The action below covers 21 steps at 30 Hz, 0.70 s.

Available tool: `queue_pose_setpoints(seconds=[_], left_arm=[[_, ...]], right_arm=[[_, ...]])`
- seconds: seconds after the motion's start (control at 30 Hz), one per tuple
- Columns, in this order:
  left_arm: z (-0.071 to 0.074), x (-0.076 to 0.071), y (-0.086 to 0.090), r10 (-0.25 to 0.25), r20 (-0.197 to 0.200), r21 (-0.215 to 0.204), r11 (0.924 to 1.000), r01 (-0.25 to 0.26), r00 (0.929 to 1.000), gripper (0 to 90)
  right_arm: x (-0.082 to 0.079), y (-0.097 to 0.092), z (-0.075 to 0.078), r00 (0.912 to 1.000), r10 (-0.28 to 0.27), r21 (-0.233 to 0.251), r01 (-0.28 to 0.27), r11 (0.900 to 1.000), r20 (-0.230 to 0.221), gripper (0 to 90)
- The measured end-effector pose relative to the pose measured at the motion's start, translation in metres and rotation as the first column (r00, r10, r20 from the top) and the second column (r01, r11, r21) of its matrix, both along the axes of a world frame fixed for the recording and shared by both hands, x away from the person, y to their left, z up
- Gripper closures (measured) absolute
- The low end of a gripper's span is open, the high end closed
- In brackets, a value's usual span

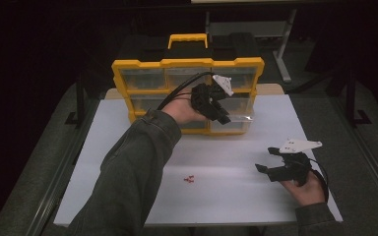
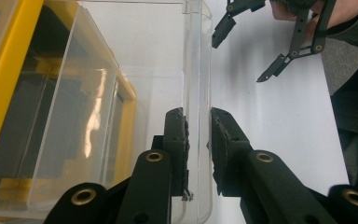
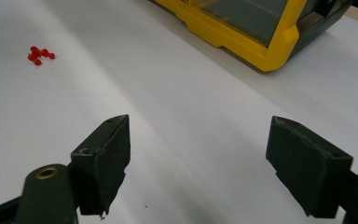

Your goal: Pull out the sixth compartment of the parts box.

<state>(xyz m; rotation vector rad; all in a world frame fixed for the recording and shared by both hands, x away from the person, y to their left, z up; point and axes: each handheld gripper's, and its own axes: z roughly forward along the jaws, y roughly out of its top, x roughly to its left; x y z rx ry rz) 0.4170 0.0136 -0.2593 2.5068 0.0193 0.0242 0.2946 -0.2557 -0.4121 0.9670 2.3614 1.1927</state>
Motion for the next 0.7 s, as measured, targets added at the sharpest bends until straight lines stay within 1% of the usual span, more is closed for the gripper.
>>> queue_pose_setpoints(seconds=[0.2, 0.3, 0.37, 0.4, 0.5, 0.57, 0.6, 0.63, 0.7], left_arm=[[0.0, -0.0028, 0.0003, -0.008, 0.0, 0.001, 1.0, 0.008, 1.0, 77.2], [-0.0004, -0.0033, 0.0012, -0.004, -0.003, -0.005, 1.0, 0.004, 1.0, 77.1], [-0.0015, -0.0035, 0.0015, -0.006, -0.007, -0.004, 1.0, 0.006, 1.0, 77.1], [-0.0028, -0.004, 0.0015, -0.015, -0.004, 0.002, 0.9999, 0.015, 0.9999, 77.1], [-0.0033, -0.0045, 0.0016, -0.014, -0.003, 0.0, 0.9999, 0.014, 0.9999, 76.6], [-0.0031, -0.0045, 0.0019, 0.0, -0.012, -0.009, 1.0, 0.0, 0.9999, 73.6], [-0.0021, -0.0048, 0.0024, 0.002, -0.007, -0.011, 0.9999, -0.002, 1.0, 71.3], [-0.0015, -0.0057, 0.0027, 0.012, -0.007, -0.022, 0.9997, -0.013, 0.9999, 68.6], [0.0013, -0.0067, 0.0041, 0.02, -0.006, -0.039, 0.999, -0.02, 0.9998, 66.2]], right_arm=[[-0.0002, 0.0005, 0.0, 1.0, 0.001, -0.003, -0.001, 1.0, -0.002, 20.8], [-0.0001, 0.0002, 0.0, 1.0, 0.001, -0.001, -0.001, 1.0, 0.001, 20.8], [-0.0002, 0.0002, 0.0, 1.0, 0.0, -0.001, 0.0, 1.0, 0.0, 20.8], [-0.0002, 0.0004, 0.0, 1.0, 0.001, -0.001, -0.001, 1.0, -0.002, 20.7], [0.0, 0.0003, -0.0001, 1.0, 0.002, -0.002, -0.002, 1.0, -0.003, 20.7], [0.0004, 0.0003, -0.0003, 1.0, 0.002, -0.003, -0.002, 1.0, -0.001, 20.6], [0.0006, 0.0002, -0.0003, 1.0, 0.002, -0.004, -0.002, 1.0, -0.001, 20.5], [0.0006, 0.0003, -0.0004, 1.0, 0.001, -0.004, -0.001, 1.0, -0.003, 20.5], [0.0005, 0.0006, -0.0002, 1.0, -0.001, -0.003, 0.001, 1.0, -0.002, 20.5]])
